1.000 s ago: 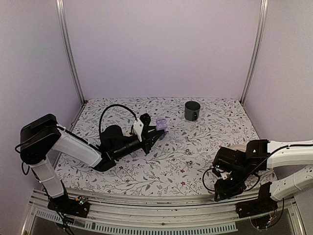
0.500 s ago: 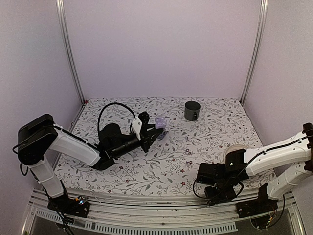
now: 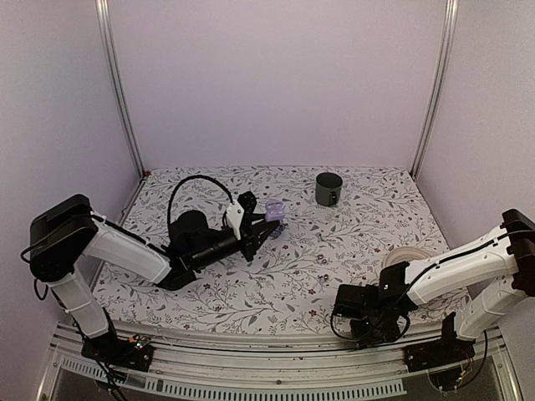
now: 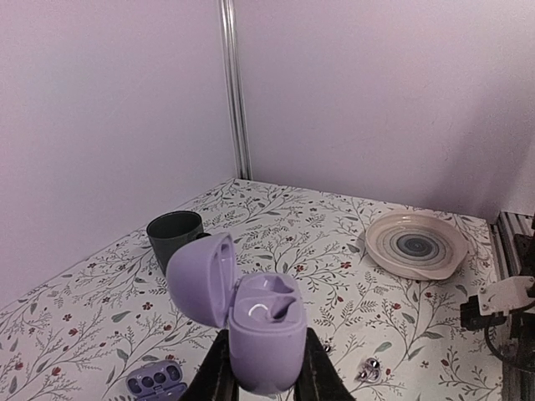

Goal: Insert the wireless bluetooth earbuds into the charging case
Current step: Pick up the left earbud from the corner of the board.

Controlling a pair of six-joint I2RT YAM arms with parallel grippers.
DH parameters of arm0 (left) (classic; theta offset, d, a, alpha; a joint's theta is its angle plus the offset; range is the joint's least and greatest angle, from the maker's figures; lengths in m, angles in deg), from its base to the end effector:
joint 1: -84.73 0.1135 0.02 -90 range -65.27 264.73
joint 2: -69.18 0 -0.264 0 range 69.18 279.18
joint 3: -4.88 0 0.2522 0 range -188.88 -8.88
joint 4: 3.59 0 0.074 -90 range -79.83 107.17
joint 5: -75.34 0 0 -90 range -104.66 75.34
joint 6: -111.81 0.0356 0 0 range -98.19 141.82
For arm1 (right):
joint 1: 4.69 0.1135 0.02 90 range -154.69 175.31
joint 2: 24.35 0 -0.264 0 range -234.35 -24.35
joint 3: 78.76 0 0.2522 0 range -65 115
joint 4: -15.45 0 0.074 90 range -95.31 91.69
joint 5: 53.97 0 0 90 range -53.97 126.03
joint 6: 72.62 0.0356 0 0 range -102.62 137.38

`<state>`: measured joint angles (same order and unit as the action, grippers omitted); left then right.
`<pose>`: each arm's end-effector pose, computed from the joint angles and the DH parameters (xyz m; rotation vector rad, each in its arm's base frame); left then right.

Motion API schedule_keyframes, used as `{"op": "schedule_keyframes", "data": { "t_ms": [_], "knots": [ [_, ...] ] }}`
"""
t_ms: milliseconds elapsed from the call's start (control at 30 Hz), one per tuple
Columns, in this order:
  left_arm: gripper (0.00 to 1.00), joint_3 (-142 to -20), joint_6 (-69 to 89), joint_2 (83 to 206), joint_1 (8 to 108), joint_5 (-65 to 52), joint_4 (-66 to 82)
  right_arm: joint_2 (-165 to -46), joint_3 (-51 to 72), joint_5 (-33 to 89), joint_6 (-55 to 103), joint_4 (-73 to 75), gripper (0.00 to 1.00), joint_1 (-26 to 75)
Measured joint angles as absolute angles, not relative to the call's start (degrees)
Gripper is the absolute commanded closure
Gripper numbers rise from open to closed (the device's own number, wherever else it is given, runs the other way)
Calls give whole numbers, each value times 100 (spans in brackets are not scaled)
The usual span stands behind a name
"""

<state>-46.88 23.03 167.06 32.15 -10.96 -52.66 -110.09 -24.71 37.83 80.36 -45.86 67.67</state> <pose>0.2050 -0.2717 0.1989 0.7569 1.3740 -0.7609 0.0645 0.1991 0.1349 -0.2573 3.1204 -0.0945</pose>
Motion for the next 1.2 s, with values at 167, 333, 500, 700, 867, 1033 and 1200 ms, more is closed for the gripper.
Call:
{"op": "schedule_keyframes", "data": {
  "t_ms": [167,333,500,700,867,1033,1200],
  "knots": [
    [100,-4721,2303,16678,3215,-1083,-5157,-10996,-2611,3832,8001,-4453,58,6762],
    [100,-4835,2301,16667,3215,-1069,-5100,-10996,-2635,3827,7879,-4354,64,6762],
    [100,-4881,2301,16665,3215,-1061,-5006,-10998,-2646,3821,7776,-4284,68,6762],
    [100,-4905,2301,16665,3215,-1061,-4907,-10994,-2650,3810,7721,-4214,77,6762],
    [100,-4931,2301,16665,3215,-1059,-4864,-11057,-2556,3867,7662,-4311,80,6769],
    [100,-4940,2303,16665,3215,-1054,-4859,-11109,-2440,4002,7642,-4479,84,6769],
    [100,-4948,2303,16665,3215,-1041,-4857,-11079,-2318,4179,7632,-4739,84,6769]
  ]
}}
